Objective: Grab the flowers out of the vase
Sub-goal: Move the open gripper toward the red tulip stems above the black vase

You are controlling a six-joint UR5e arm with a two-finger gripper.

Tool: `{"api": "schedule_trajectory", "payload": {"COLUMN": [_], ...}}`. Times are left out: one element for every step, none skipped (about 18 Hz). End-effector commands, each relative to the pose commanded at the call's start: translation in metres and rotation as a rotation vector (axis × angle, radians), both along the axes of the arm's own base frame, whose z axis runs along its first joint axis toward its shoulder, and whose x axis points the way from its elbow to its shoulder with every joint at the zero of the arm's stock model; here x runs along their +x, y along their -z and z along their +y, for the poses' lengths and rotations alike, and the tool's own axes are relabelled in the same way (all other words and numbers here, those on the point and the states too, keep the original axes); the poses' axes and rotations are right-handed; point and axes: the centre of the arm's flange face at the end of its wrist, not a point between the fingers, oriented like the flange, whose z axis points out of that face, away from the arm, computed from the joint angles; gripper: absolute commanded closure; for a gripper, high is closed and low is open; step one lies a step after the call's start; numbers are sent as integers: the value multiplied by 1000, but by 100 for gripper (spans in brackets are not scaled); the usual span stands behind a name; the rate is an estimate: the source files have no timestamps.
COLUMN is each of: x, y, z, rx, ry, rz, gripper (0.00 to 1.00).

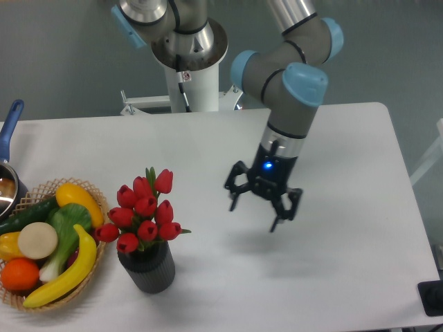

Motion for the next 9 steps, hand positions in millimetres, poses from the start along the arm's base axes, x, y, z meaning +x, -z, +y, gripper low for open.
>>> {"api": "schedule_trajectory", "payload": {"x": [6, 13, 19, 24, 28, 31, 33, 35, 36], "y": [-1, 0, 3, 7, 10, 12, 13, 15, 14], "z": [3, 4, 4, 2, 2, 1, 1, 1, 2], "rx": [74, 145, 197, 233, 258, 275, 285, 289, 297], "ry": [44, 89, 131, 163, 185, 195, 201, 203, 207], "rz": [-36, -62, -67, -64, -62, -70, -76, -82, -84], "gripper": [0, 0, 0, 0, 0, 0, 0, 0, 0]}}
